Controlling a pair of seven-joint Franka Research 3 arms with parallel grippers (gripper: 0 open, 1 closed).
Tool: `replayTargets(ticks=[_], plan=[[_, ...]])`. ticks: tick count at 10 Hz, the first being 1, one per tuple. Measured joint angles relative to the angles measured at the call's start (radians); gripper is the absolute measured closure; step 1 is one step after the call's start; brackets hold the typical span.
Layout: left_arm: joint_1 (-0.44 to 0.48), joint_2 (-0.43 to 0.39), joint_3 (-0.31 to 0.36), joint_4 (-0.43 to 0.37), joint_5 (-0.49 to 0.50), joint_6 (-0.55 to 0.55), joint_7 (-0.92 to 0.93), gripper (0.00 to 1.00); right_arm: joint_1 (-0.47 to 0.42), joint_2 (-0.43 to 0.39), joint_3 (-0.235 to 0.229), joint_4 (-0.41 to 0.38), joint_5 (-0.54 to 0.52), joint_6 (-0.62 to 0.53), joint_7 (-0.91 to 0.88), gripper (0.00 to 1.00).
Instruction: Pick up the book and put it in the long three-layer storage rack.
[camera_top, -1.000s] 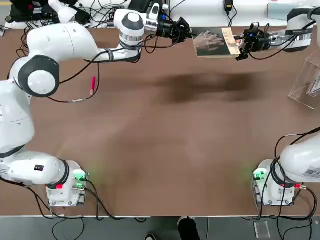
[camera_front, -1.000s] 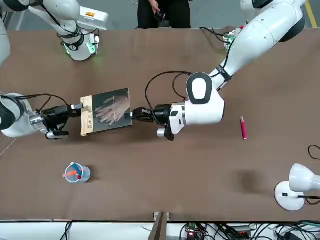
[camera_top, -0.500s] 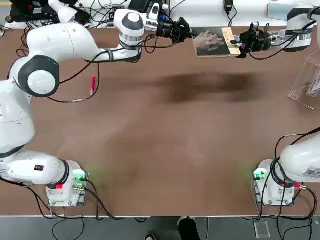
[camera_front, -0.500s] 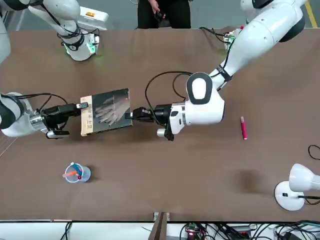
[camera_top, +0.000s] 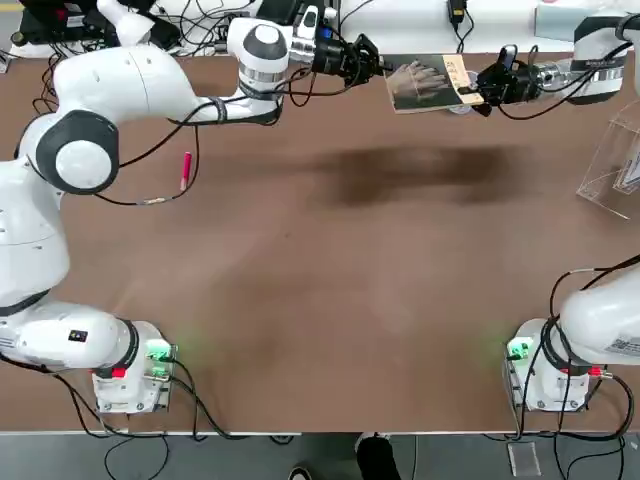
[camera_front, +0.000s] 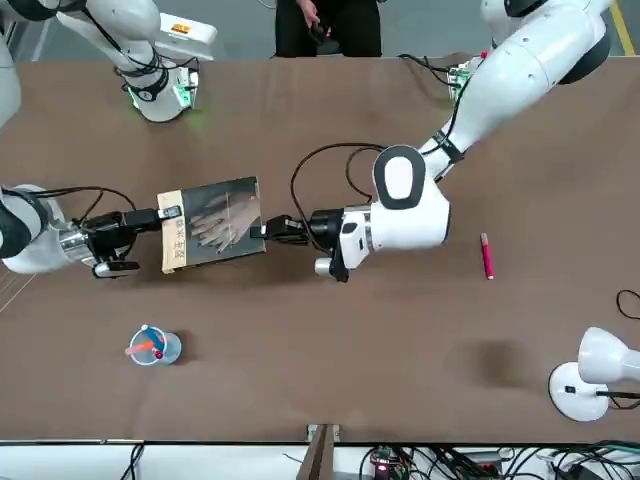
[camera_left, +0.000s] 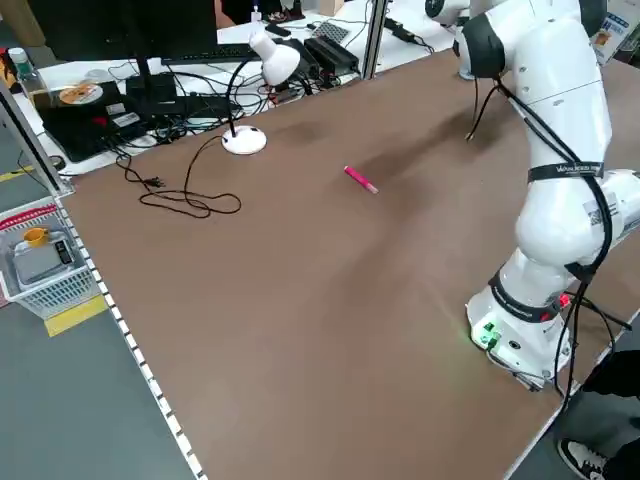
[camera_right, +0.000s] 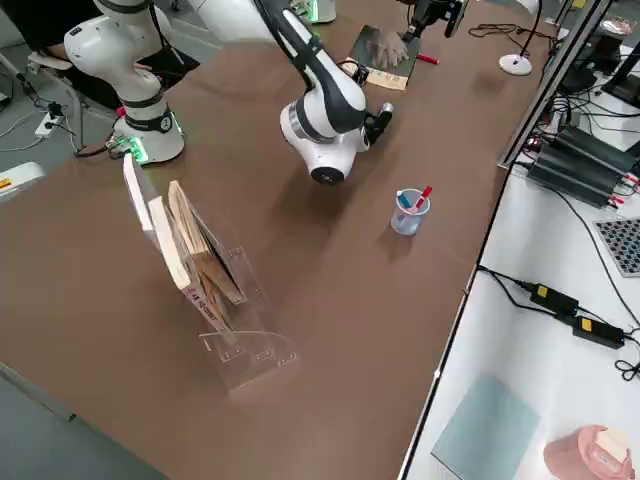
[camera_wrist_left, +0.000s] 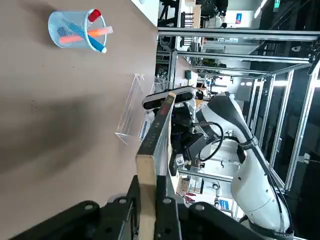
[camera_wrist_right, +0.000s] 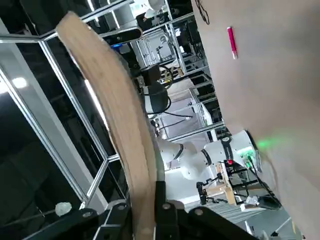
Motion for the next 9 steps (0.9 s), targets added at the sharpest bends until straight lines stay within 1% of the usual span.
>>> replayTargets(ticks=[1,2,3,4,5,6,7,9], plan=[[0.0,0.0,0.0,0.0,0.0,0.0,0.0,1.0,0.0,-0.002,0.0,0.0,0.0,0.0,0.008,0.85],[0.0,0.0,0.0,0.001,-0.001,0.0,0.0,0.93,0.0,-0.005,0.0,0.001,0.0,0.0,0.013,0.85],[-0.001,0.0,0.0,0.002,-0.002,0.0,0.0,0.84,0.0,-0.008,0.0,0.003,0.0,0.0,0.021,0.85],[-0.001,0.0,0.0,0.005,-0.002,0.0,0.0,0.71,-0.002,-0.011,-0.003,0.007,0.0,0.005,0.04,0.85],[-0.001,0.0,0.001,0.01,-0.002,0.0,0.0,0.71,-0.006,-0.012,-0.009,0.013,0.0,0.007,0.065,0.85],[0.0,0.0,0.002,0.015,-0.002,0.0,0.0,0.66,-0.01,-0.015,-0.017,0.02,0.0,0.007,0.085,0.85],[0.001,0.0,0.002,0.02,-0.002,0.0,0.0,0.56,-0.014,-0.016,-0.028,0.026,-0.003,0.007,0.098,0.85],[0.001,0.0,0.002,0.024,-0.002,0.0,0.0,0.29,-0.017,-0.017,-0.049,0.033,-0.01,0.007,0.109,0.85]])
